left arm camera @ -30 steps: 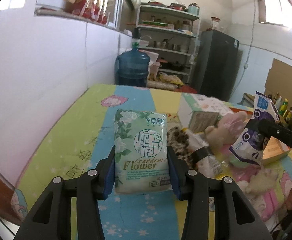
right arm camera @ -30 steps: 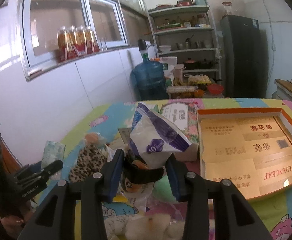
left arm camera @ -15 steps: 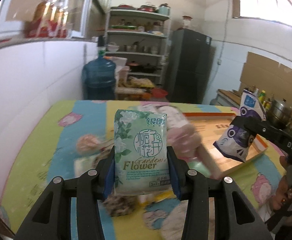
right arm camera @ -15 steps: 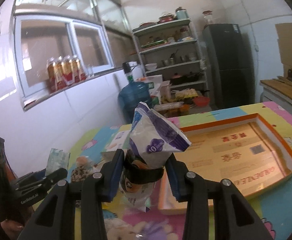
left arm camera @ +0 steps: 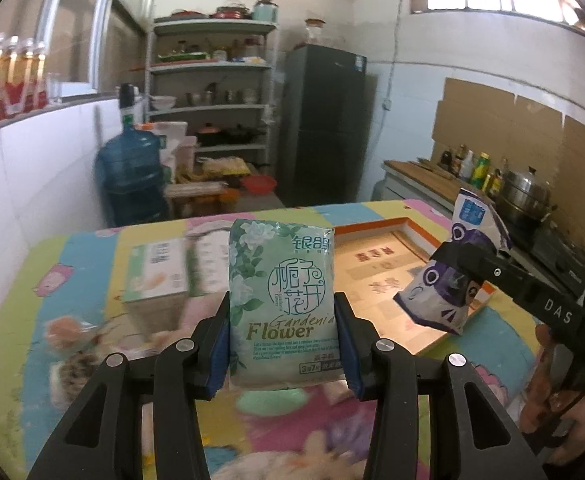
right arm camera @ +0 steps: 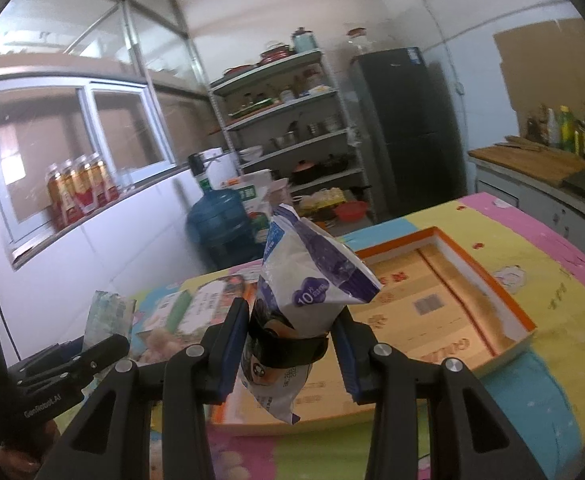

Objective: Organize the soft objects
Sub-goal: 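Carry the tissue pack and snack bag over the orange-rimmed box with both grippers, then lower both items into the box and open both grippers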

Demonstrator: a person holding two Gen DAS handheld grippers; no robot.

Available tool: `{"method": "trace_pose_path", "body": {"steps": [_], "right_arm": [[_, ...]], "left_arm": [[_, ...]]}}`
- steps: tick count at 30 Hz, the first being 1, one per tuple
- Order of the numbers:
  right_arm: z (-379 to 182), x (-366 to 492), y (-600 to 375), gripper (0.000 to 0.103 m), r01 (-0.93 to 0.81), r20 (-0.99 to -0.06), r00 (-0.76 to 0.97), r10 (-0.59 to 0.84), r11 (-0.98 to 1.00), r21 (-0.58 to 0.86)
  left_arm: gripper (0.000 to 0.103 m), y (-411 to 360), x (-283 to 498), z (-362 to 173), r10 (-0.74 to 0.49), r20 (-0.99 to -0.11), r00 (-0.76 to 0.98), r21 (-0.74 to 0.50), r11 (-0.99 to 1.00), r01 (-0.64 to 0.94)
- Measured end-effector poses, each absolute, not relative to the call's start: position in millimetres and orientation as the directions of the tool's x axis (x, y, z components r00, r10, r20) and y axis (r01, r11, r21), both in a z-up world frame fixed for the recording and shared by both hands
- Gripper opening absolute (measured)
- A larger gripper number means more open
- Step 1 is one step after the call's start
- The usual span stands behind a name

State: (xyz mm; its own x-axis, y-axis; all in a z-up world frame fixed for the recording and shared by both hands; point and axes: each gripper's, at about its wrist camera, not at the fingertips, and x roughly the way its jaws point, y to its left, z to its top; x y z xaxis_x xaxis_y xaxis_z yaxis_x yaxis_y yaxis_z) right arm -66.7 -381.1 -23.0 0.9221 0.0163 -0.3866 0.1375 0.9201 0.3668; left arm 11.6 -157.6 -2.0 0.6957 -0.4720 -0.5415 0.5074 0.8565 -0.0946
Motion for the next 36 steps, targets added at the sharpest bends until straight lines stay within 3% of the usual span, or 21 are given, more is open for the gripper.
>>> {"method": "trace_pose_path", "body": {"steps": [14,36], "right_arm": [[-53.3,-61.4,-450.6,0.042,0.211,-0.438,0.899,-0.009,0.884,0.417],[-89.2,-18.6,-486.6,0.042,0.202,-0.511,0.856,0.08,0.858,0.472]], "left_arm": [[0.047,-248.5,44.8,-40.1,-0.476,-0.644,0.598,-0.119,0.835,0.537],[0.047,-296.0,94.2,-93.2,-0.406,-0.789,0.461,-0.147,0.854,0.5]]}}
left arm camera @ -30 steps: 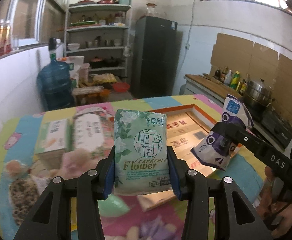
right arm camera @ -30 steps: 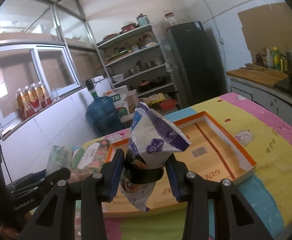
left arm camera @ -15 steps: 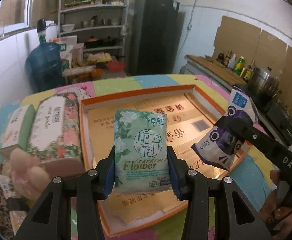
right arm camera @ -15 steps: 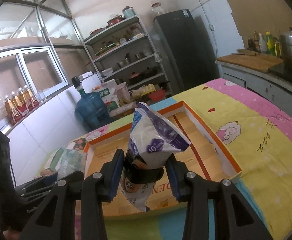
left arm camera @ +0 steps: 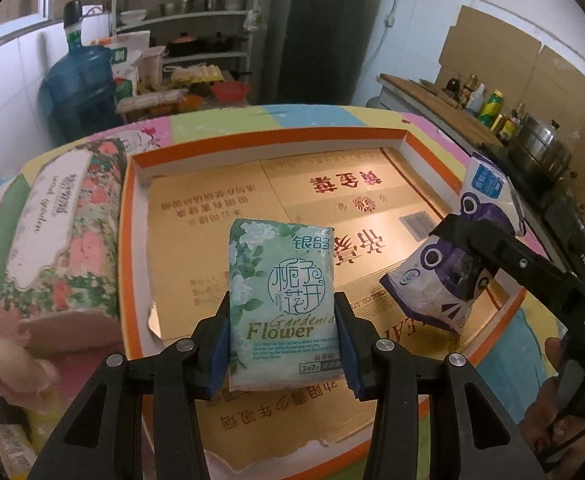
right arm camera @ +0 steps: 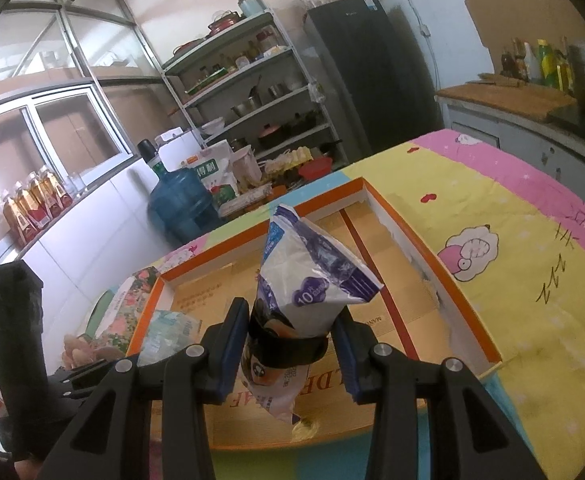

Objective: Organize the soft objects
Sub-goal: 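Lower both items into the box and open both grippers, then withdraw both tools from the box back toward the remaining items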

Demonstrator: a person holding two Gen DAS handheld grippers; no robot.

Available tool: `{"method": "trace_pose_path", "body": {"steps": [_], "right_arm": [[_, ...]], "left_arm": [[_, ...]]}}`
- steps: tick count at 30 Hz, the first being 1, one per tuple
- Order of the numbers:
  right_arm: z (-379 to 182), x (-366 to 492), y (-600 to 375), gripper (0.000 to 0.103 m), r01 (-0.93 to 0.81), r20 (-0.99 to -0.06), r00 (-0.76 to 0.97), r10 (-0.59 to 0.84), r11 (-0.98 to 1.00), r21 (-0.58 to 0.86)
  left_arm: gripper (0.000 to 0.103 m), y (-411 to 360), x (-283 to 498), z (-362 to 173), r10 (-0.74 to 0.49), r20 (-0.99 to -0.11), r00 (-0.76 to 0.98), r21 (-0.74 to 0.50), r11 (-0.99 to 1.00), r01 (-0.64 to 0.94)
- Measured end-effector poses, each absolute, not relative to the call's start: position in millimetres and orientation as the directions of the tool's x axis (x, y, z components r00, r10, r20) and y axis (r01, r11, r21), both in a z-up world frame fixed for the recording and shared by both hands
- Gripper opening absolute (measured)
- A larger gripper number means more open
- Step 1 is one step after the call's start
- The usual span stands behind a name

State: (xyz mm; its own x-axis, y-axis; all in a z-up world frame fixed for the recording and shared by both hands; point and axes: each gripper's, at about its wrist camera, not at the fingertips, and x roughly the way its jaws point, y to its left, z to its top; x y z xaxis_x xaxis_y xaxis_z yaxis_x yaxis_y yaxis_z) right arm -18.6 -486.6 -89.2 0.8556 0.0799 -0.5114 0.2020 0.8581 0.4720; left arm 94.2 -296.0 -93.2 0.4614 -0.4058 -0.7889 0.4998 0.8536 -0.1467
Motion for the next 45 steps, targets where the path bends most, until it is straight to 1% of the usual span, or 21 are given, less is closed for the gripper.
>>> {"method": "trace_pose_path", "body": {"steps": [6,7,8,9,10,11,13,24,30,35,45], "right_arm": [[-93.4,-16.0,-488.7,0.044,0.207,-0.516,0.853,0.08,0.856,0.474],[-93.0,-15.5,-488.3,0.049,0.205,-0.515,0.854,0.08,0.856,0.474],[-92.6,-16.1,-488.2,0.055,0.207,-0.512,0.856,0.075,0.857,0.471],[-92.1,-16.9,-488.7,0.058,0.208,-0.509,0.858,0.07,0.859,0.468],[-91.6,-17.8,-488.7,0.061,0.209,-0.507,0.859,0.064,0.861,0.463],[-91.1,-18.3,-488.5,0.063,0.21,-0.506,0.861,0.059,0.863,0.459],[-90.6,-19.3,-488.5,0.063,0.212,-0.502,0.863,0.053,0.865,0.455],[-80.9,-29.8,-485.9,0.064,0.222,-0.482,0.876,0.02,0.87,0.44],[-73.6,-36.8,-480.0,0.064,0.224,-0.476,0.879,0.012,0.872,0.435],[-65.9,-42.2,-469.7,0.064,0.213,-0.464,0.886,0.01,0.88,0.425],[-46.8,-50.0,-437.6,0.064,0.171,-0.436,0.9,0.019,0.903,0.393]], "left_arm": [[0.051,-295.9,96.1,-96.4,-0.385,-0.8,0.461,-0.133,0.862,0.489],[0.053,-295.4,95.5,-95.9,-0.387,-0.795,0.467,-0.135,0.863,0.487],[0.056,-294.5,94.8,-95.1,-0.391,-0.79,0.472,-0.137,0.864,0.485],[0.058,-293.3,93.9,-94.3,-0.391,-0.785,0.48,-0.136,0.865,0.483],[0.064,-292.4,92.8,-92.6,-0.393,-0.778,0.49,-0.135,0.867,0.48],[0.069,-291.7,91.7,-91.0,-0.395,-0.772,0.498,-0.133,0.866,0.481],[0.075,-290.4,89.2,-86.8,-0.4,-0.761,0.511,-0.129,0.864,0.486],[0.075,-277.6,77.1,-65.1,-0.423,-0.735,0.529,-0.136,0.858,0.496],[0.075,-265.5,66.7,-46.8,-0.428,-0.704,0.567,-0.125,0.86,0.494],[0.075,-247.0,58.3,-34.5,-0.44,-0.68,0.587,-0.142,0.864,0.483],[0.075,-208.9,39.6,-16.5,-0.411,-0.637,0.652,-0.108,0.885,0.453]]}}
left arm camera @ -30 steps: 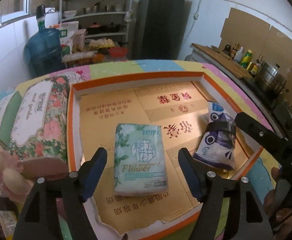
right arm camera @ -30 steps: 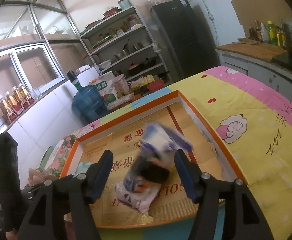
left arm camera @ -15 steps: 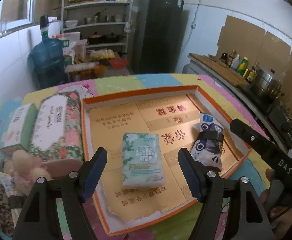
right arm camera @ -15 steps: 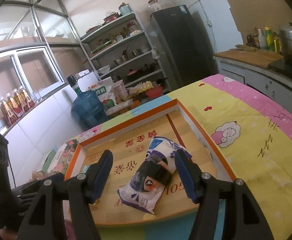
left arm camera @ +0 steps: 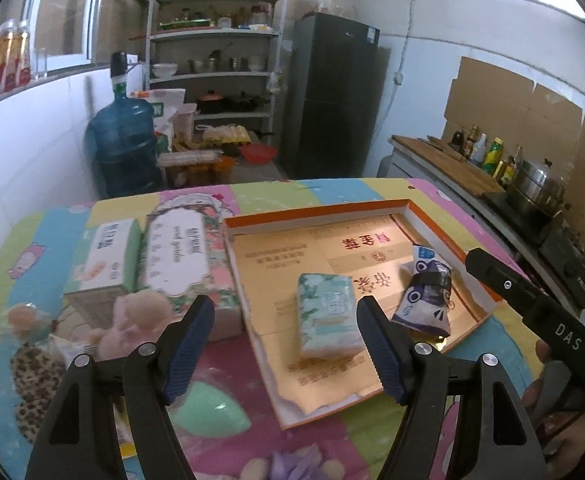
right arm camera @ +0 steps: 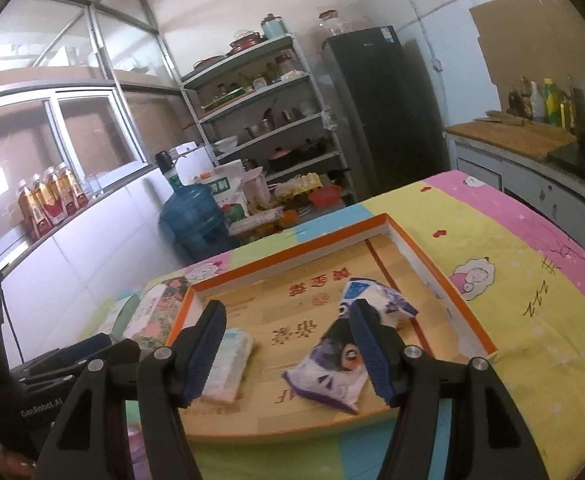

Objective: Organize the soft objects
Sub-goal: 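Withdraw both tools from the box back toward the remaining items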

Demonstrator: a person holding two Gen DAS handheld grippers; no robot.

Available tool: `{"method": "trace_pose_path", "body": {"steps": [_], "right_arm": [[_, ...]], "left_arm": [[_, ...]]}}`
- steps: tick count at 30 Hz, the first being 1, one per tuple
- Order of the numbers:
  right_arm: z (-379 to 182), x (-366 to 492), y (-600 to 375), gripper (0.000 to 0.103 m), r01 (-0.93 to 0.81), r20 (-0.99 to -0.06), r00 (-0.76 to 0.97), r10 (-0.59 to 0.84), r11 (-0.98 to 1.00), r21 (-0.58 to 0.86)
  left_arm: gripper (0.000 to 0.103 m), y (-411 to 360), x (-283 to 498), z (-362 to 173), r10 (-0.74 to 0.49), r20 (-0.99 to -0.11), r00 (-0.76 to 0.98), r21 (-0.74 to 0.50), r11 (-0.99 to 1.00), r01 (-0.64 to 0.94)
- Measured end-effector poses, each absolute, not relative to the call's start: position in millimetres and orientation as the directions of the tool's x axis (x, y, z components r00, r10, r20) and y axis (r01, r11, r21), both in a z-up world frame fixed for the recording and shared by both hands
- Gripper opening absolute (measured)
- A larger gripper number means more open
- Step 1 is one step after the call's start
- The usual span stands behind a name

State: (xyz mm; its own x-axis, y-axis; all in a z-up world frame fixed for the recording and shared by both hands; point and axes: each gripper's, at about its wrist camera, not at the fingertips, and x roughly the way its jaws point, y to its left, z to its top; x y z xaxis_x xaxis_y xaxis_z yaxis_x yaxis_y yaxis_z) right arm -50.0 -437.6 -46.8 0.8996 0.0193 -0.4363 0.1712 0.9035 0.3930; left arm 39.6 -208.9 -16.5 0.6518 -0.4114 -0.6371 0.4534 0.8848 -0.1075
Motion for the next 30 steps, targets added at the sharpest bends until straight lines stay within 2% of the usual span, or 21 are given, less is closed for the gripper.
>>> {"method": "trace_pose_path", "body": {"steps": [20,30], "right_arm": [[-23.2,-54.8,-350.7,0.064,0.051,-0.418,0.905,0.083,0.952,0.301],[-20.4,-52.0,-300.3,0.064,-0.064,-0.422,0.89,0.173,0.963,0.26]], "left_arm": [[0.075,-95.8,21.1,-6.4,-0.337,-0.584,0.739,-0.147,0.939,0.312],[0.075,-47.4,19.0,-14.5,-0.274,-0.574,0.771,-0.147,0.962,0.232]]}}
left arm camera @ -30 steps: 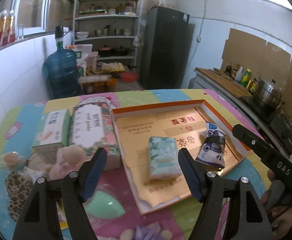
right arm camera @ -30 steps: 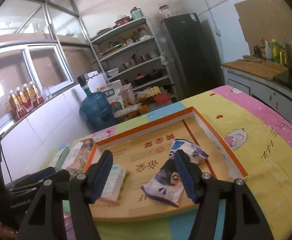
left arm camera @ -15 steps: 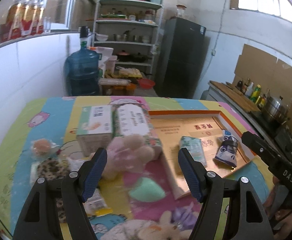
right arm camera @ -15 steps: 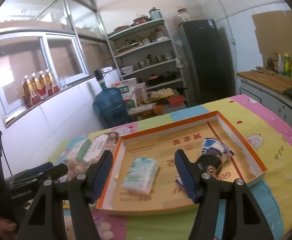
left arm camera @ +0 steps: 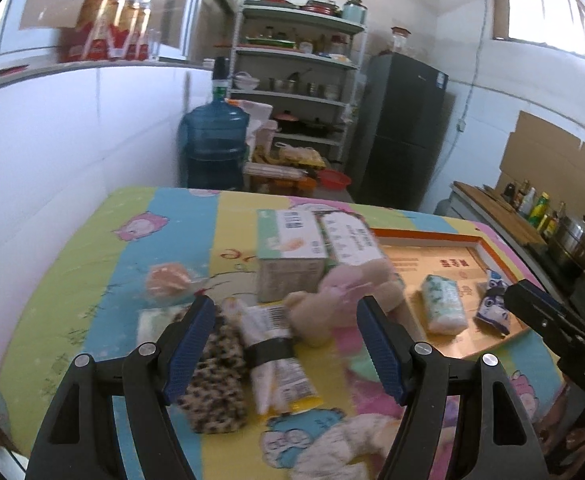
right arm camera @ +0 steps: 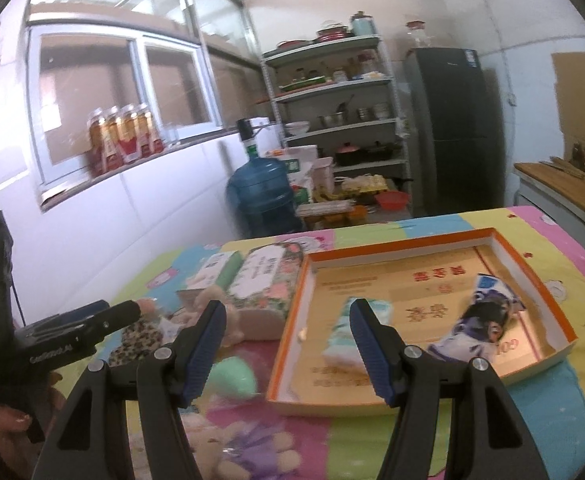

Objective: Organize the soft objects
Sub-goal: 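Withdraw both tools from the box back toward the remaining items, then grasp the leopard-print cloth with the left gripper while the right grasps the green sponge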

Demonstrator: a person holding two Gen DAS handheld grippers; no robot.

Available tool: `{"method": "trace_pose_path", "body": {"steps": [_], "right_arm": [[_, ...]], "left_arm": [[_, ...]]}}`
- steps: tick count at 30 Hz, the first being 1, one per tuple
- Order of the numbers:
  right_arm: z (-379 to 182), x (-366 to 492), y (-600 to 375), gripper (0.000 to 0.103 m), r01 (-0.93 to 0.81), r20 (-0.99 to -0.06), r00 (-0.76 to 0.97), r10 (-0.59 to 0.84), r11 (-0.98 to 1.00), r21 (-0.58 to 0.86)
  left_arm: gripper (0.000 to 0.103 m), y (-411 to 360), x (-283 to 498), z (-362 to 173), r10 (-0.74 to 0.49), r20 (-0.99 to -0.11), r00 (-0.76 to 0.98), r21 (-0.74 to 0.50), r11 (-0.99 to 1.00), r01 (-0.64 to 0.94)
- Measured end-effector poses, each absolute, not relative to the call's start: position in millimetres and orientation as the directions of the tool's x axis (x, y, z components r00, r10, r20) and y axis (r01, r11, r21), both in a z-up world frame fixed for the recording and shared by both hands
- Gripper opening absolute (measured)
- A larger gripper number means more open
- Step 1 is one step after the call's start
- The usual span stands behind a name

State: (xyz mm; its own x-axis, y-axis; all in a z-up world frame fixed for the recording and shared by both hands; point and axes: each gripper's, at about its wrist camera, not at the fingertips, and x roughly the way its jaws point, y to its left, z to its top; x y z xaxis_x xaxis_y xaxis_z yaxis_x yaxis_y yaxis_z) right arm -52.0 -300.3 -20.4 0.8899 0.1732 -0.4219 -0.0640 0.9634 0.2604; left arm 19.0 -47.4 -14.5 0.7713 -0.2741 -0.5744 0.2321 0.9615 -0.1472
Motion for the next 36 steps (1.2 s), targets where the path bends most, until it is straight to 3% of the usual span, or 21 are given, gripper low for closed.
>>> {"method": "trace_pose_path", "body": {"steps": [14,22,33,36], "right_arm": [[-23.2,-36.6,-256.6,0.064,-0.153,-0.46,0.853,0.248,0.96,0.235],[-25.8,-32.2,-247.5,0.064,-0.165,-0.477,0.841,0.254,0.961,0.221],[-30.7,-27.1,-243.6,0.064,-0.17,-0.495,0.828,0.261,0.96,0.223],[-33.0,-26.0,-242.1,0.064,-0.173,-0.501,0.823,0.266,0.959,0.224]], "left_arm": [[0.075,3.2,15.5,-48.5,-0.229,-0.599,0.767,-0.167,0.973,0.16],[0.075,12.2,22.2,-76.6,-0.268,-0.632,0.727,-0.221,0.962,0.162],[0.064,8.4,28.1,-98.8,-0.301,-0.659,0.689,-0.252,0.952,0.175],[0.051,7.3,29.9,-104.8,-0.307,-0.673,0.673,-0.257,0.95,0.175]]}}
